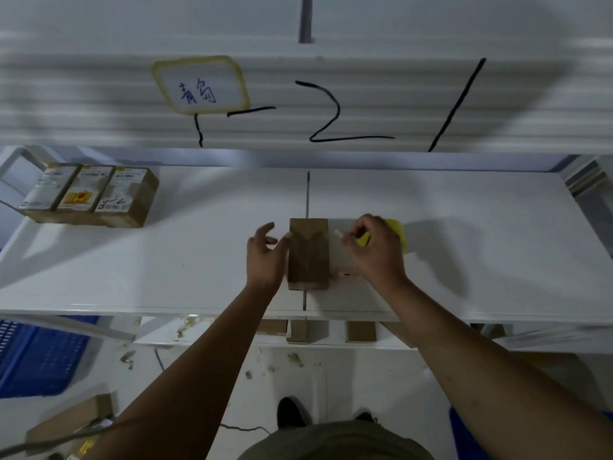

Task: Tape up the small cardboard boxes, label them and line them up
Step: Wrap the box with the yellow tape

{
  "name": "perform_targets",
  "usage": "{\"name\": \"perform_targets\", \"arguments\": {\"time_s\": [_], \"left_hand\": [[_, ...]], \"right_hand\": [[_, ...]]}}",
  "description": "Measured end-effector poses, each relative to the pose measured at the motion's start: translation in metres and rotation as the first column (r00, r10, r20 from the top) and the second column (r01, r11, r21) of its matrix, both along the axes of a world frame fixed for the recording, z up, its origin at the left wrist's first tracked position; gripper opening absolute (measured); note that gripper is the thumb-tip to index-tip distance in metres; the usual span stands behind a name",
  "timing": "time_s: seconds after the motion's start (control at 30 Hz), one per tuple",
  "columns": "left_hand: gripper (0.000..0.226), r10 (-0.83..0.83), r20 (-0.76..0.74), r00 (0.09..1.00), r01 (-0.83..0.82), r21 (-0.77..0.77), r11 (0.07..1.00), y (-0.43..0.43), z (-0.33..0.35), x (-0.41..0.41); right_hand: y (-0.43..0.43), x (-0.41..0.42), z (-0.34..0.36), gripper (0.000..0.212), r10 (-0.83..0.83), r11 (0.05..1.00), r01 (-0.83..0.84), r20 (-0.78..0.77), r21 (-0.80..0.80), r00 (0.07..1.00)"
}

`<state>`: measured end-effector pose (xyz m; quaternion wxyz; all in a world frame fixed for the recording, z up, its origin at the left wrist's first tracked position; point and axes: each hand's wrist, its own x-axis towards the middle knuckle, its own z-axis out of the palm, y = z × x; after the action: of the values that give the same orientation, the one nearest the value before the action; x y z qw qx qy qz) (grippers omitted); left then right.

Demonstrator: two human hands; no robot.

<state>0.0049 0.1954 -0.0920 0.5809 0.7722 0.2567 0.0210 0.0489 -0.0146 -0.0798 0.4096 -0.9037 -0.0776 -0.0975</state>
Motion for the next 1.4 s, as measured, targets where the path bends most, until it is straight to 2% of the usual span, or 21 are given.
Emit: {"name": "perform_targets", "arguments": {"time_s": [0.07, 0.17, 0.23, 0.3, 0.4, 0.5, 0.57, 0.63, 0.77, 0.9, 0.93, 1.0, 1.1, 1.2, 1.33, 1.4], "left_hand": [[0.038, -0.029, 0.091, 0.995, 0.022, 0.081, 0.996, -0.012, 0.013, 0.008], [0.029, -0.199, 0.13, 0.971, 0.177, 0.163, 0.971, -0.04, 0.026, 0.026], [0.029, -0.326, 0.096, 0.941, 0.297, 0.229, 0.927, -0.061, 0.028, 0.041], [0.033, -0.425, 0.025, 0.905, 0.401, 0.285, 0.871, -0.08, 0.026, 0.055], [0.045, -0.524, -0.126, 0.842, 0.537, 0.286, 0.794, -0.102, 0.02, 0.074], [0.04, -0.545, -0.243, 0.802, 0.592, 0.21, 0.778, -0.115, 0.01, 0.087], [0.03, -0.557, -0.3, 0.774, 0.624, 0.219, 0.75, -0.119, 0.001, 0.093], [0.028, -0.566, -0.363, 0.74, 0.664, 0.261, 0.701, -0.122, -0.01, 0.097], [0.04, -0.534, -0.46, 0.709, 0.699, 0.364, 0.615, -0.126, -0.026, 0.093], [0.061, -0.573, -0.414, 0.707, 0.707, 0.412, 0.574, -0.131, -0.027, 0.077], [0.059, -0.577, -0.39, 0.717, 0.696, 0.444, 0.565, -0.13, -0.028, 0.075], [0.038, -0.587, -0.335, 0.737, 0.672, 0.459, 0.581, -0.129, -0.03, 0.076], [0.012, -0.538, -0.254, 0.803, 0.592, 0.438, 0.676, -0.126, -0.026, 0.081], [0.014, -0.507, -0.222, 0.833, 0.552, 0.391, 0.736, -0.119, -0.027, 0.083], [0.013, -0.457, -0.126, 0.881, 0.474, 0.22, 0.853, -0.108, -0.025, 0.078], [0.021, -0.433, -0.076, 0.898, 0.44, 0.174, 0.881, -0.104, -0.024, 0.079]], "right_hand": [[-0.015, 0.009, 0.01, 0.024, -0.094, 0.993, 0.098, 0.071, -0.065, 0.993], [-0.036, 0.022, 0.017, 0.019, -0.187, 0.971, 0.182, -0.021, -0.157, 0.982], [-0.049, 0.028, 0.016, 0.02, -0.167, 0.97, 0.147, -0.093, -0.193, 0.982], [-0.06, 0.033, 0.014, 0.032, -0.119, 0.969, 0.076, -0.174, -0.235, 0.978], [-0.073, 0.04, 0.01, 0.047, -0.067, 0.972, -0.012, -0.327, -0.235, 0.943], [-0.084, 0.046, 0.007, 0.047, -0.023, 0.979, -0.058, -0.391, -0.194, 0.92], [-0.09, 0.048, 0.007, 0.039, -0.008, 0.979, -0.078, -0.413, -0.19, 0.911], [-0.093, 0.047, 0.009, 0.041, 0.009, 0.98, -0.096, -0.443, -0.175, 0.896], [-0.097, 0.049, 0.013, 0.035, 0.039, 0.994, -0.083, -0.452, -0.078, 0.891], [-0.103, 0.052, 0.032, 0.037, 0.089, 0.974, -0.16, -0.382, -0.159, 0.92], [-0.106, 0.053, 0.036, 0.038, 0.093, 0.974, -0.159, -0.355, -0.164, 0.93], [-0.111, 0.055, 0.042, 0.039, 0.095, 0.975, -0.152, -0.315, -0.161, 0.944], [-0.111, 0.056, 0.048, 0.039, 0.124, 0.968, -0.184, -0.308, -0.173, 0.943], [-0.112, 0.056, 0.053, 0.037, 0.118, 0.974, -0.172, -0.316, -0.148, 0.941], [-0.113, 0.054, 0.059, 0.036, 0.134, 0.972, -0.186, -0.311, -0.144, 0.941], [-0.111, 0.053, 0.062, 0.037, 0.14, 0.974, -0.186, -0.3, -0.129, 0.944]]}}
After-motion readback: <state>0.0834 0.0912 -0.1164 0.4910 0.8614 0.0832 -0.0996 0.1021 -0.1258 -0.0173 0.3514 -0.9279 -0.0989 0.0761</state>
